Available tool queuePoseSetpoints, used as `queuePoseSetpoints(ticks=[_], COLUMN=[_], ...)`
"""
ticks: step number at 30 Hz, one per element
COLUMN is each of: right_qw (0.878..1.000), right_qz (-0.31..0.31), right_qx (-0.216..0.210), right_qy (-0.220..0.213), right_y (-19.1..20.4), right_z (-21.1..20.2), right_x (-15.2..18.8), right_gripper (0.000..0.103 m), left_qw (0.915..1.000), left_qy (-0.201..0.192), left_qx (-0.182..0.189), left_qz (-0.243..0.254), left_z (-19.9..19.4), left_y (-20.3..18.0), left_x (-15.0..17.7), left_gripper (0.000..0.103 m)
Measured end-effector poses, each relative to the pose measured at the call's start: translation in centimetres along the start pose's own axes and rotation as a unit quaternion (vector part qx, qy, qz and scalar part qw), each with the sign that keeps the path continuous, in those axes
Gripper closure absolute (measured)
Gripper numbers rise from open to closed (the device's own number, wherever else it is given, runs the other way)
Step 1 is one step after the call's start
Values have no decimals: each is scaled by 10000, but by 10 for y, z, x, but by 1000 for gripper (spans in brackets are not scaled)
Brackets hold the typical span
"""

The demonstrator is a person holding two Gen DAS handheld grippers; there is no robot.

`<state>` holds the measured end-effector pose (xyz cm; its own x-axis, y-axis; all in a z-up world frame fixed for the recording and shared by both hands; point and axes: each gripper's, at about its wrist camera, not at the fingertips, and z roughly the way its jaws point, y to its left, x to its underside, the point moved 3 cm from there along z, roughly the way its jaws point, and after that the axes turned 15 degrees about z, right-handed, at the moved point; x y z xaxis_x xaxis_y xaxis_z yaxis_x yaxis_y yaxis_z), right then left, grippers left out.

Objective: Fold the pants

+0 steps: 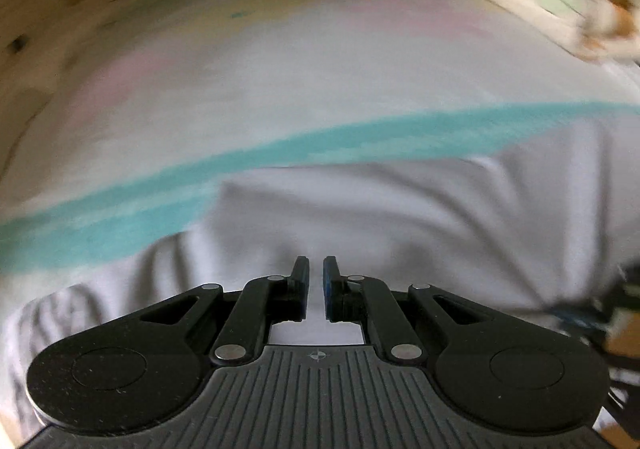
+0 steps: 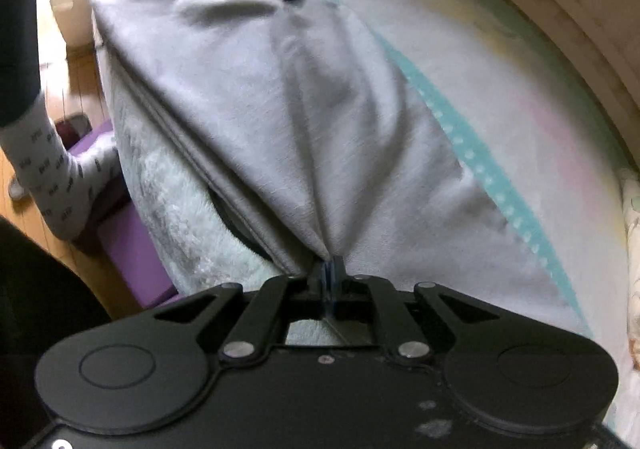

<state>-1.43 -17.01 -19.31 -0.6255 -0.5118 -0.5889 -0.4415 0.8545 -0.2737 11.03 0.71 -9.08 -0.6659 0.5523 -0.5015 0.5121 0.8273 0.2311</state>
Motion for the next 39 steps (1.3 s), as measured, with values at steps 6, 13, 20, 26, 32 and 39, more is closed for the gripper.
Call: queuePoseSetpoints(ticks=[6,13,20,26,32,39], right_qw=[9845,8552,7083,6737,7088,7169], right_qz=[1727,5158,7056,7373,7046,6965], right_qx=[-220,262,-95,-312,-182,277], right_qy=[-220,-434,-157,-390,-293,-122], right_y=[-52,-169,-201,-199,-195,-209], right_z=[-19,-39,-23,-10,-18,-58], right_x=[5,61,118,112,94,117], right_gripper=[81,65,63,53,99,101], left_qw=[9951,9942,9942,9941,9939,9952], left_qy=[658,779,743,732,671,531], left_qx=[665,705,731,755,854,816], left_qz=[333,237,264,262,191,83], left_z=[33,35,37,36,31,28], left_y=[-48,-52,-55,-55,-52,-44], left_x=[4,-6,-6,-6,-6,-11], left_gripper=[96,96,96,96,95,95])
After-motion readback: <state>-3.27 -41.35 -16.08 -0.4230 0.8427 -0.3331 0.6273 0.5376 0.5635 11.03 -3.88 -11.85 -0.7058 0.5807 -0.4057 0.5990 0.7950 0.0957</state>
